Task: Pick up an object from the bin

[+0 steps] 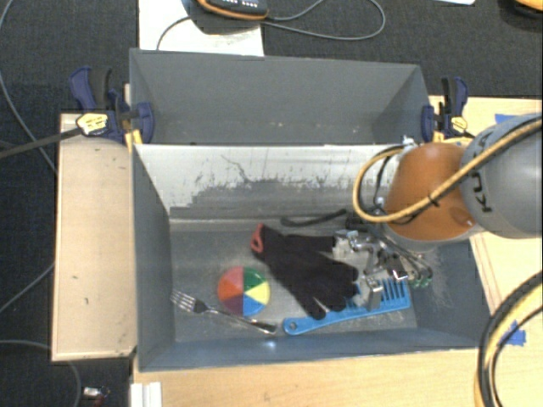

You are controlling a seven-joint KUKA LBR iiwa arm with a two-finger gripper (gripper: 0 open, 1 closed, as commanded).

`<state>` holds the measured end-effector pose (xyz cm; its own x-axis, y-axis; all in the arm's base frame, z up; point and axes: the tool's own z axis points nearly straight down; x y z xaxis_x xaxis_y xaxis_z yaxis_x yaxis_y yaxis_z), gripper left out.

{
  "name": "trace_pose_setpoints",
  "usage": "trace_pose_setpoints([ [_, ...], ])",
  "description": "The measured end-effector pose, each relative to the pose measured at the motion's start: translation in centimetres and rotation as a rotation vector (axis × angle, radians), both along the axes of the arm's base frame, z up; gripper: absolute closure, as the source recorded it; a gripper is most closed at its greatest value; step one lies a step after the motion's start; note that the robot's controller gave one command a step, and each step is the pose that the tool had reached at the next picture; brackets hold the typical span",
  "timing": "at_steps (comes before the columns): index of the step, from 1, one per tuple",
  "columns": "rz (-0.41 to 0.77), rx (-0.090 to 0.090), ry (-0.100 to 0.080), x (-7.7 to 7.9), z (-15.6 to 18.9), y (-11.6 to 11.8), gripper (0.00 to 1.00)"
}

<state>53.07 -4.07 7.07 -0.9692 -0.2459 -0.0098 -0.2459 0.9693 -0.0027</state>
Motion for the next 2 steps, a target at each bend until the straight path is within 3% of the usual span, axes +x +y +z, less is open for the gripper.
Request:
trace_pose_setpoints([
  [1, -0.327, 0.003, 0.002, -0.2, 0.0, 1.5, 0.0],
  [2, -0.276, 0.002, 0.001, -2.9, 0.0, 2.9, 0.0],
])
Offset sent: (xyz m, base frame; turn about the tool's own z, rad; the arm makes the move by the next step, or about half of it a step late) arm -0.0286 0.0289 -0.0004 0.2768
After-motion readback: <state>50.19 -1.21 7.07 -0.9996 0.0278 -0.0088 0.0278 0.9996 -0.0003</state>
